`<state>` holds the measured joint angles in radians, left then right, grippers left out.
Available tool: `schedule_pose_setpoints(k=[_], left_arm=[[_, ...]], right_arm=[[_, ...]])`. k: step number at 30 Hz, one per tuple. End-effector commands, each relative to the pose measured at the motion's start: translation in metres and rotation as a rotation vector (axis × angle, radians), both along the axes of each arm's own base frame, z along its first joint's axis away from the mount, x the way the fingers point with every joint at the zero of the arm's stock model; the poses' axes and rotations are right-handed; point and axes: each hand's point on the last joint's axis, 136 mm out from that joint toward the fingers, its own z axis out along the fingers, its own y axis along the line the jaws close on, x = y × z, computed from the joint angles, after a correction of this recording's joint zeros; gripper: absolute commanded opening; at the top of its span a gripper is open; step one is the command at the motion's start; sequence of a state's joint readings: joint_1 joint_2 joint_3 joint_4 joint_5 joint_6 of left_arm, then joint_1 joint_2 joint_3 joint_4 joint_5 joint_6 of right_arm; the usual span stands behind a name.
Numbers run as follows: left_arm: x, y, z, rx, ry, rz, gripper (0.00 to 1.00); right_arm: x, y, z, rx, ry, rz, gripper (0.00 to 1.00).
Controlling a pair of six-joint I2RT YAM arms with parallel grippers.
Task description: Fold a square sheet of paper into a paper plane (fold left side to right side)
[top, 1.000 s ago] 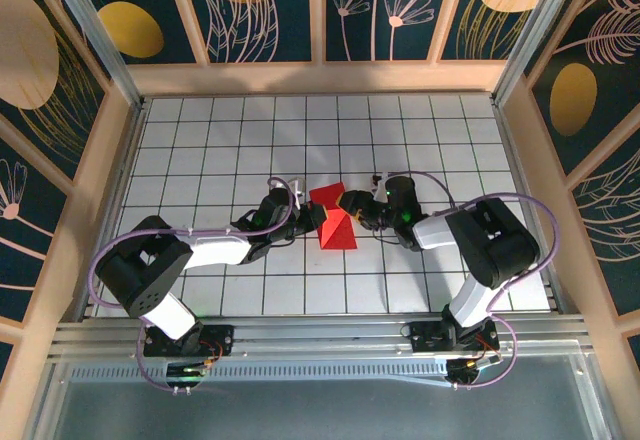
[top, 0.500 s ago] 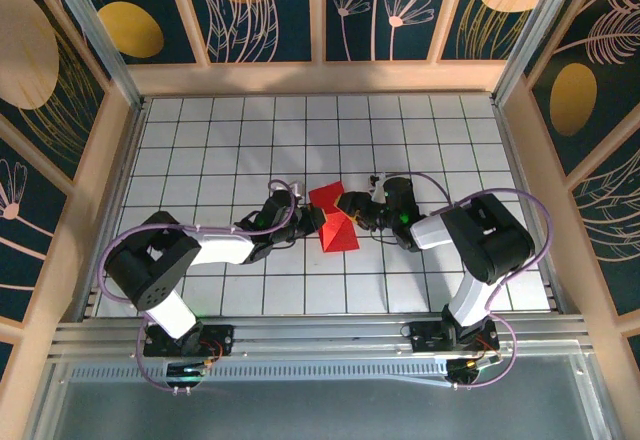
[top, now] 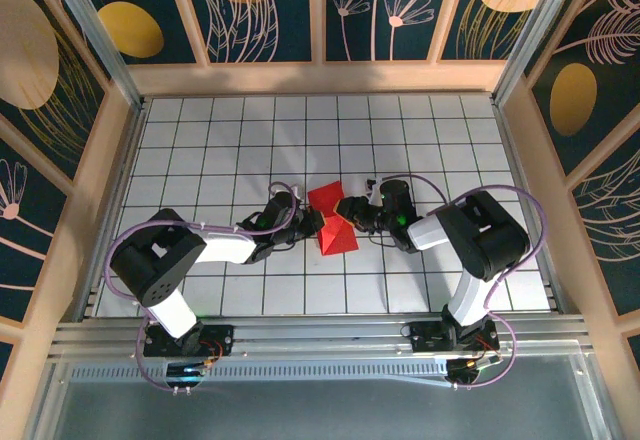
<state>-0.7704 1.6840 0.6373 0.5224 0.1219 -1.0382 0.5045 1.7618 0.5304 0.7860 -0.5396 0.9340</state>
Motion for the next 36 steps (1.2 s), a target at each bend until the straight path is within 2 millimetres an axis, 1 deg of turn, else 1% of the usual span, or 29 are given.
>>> schedule_pose_setpoints(k=[1, 3, 5, 7, 8, 9, 11, 13, 15, 18, 19, 21, 23, 25, 27, 29, 31, 32, 34, 36], left_arm=[[0.0, 0.005, -0.003, 0.011, 0.015, 0.021, 0.0], [0.001, 0.005, 0.0, 0.008, 0.01, 0.026, 0.0], [0.002, 0.005, 0.006, 0.003, 0.001, 0.028, 0.03], [0.004, 0.005, 0.012, 0.002, -0.01, 0.032, 0.07], [0.005, 0.005, 0.016, 0.005, -0.018, 0.032, 0.12], [0.005, 0.006, 0.02, 0.008, -0.027, 0.031, 0.17], [0.007, 0.009, 0.034, 0.018, -0.054, 0.035, 0.35], [0.009, 0.017, 0.05, 0.041, -0.093, 0.058, 0.52], [0.011, 0.031, 0.069, 0.06, -0.133, 0.1, 0.63], [0.011, 0.053, 0.103, 0.048, -0.203, 0.157, 0.78], [0.011, 0.059, 0.117, 0.024, -0.228, 0.163, 0.82], [0.012, 0.067, 0.145, -0.028, -0.267, 0.165, 0.88], [0.012, 0.075, 0.174, -0.092, -0.314, 0.168, 0.94], [0.01, 0.079, 0.201, -0.168, -0.363, 0.162, 0.99], [0.006, 0.077, 0.23, -0.28, -0.417, 0.131, 0.99], [-0.003, 0.069, 0.26, -0.429, -0.479, 0.067, 0.99], [-0.012, 0.061, 0.282, -0.558, -0.515, 0.003, 0.99], [-0.016, 0.056, 0.29, -0.612, -0.522, -0.035, 0.99], [-0.02, 0.046, 0.3, -0.673, -0.515, -0.098, 0.99], [-0.02, 0.037, 0.304, -0.685, -0.499, -0.144, 0.99]], right_arm=[[0.004, 0.004, -0.005, -0.029, -0.017, 0.004, 0.35], [0.005, 0.005, -0.006, -0.035, -0.016, 0.006, 0.31], [0.006, 0.004, -0.007, -0.04, -0.016, 0.005, 0.27], [0.007, 0.004, -0.005, -0.043, -0.023, 0.002, 0.2], [0.008, 0.004, -0.004, -0.046, -0.028, 0.0, 0.15], [0.009, 0.004, -0.002, -0.051, -0.033, -0.003, 0.11], [0.012, 0.002, 0.004, -0.061, -0.05, -0.013, 0.02], [0.015, 0.0, 0.014, -0.071, -0.084, -0.024, 0.0], [0.02, -0.004, 0.03, -0.075, -0.137, -0.043, 0.0], [0.026, -0.014, 0.064, -0.068, -0.232, -0.07, 0.0], [0.029, -0.02, 0.079, -0.055, -0.267, -0.085, 0.0], [0.031, -0.029, 0.11, -0.008, -0.338, -0.102, 0.0], [0.032, -0.041, 0.147, 0.043, -0.423, -0.12, 0.0], [0.03, -0.05, 0.179, 0.089, -0.493, -0.13, 0.0], [0.028, -0.059, 0.208, 0.14, -0.539, -0.137, 0.0], [0.023, -0.064, 0.235, 0.215, -0.569, -0.11, 0.0], [0.018, -0.064, 0.256, 0.279, -0.588, -0.076, 0.0], [0.014, -0.063, 0.267, 0.308, -0.601, -0.057, 0.0], [0.01, -0.059, 0.283, 0.359, -0.612, -0.028, 0.0], [0.004, -0.057, 0.298, 0.423, -0.624, 0.002, 0.0]])
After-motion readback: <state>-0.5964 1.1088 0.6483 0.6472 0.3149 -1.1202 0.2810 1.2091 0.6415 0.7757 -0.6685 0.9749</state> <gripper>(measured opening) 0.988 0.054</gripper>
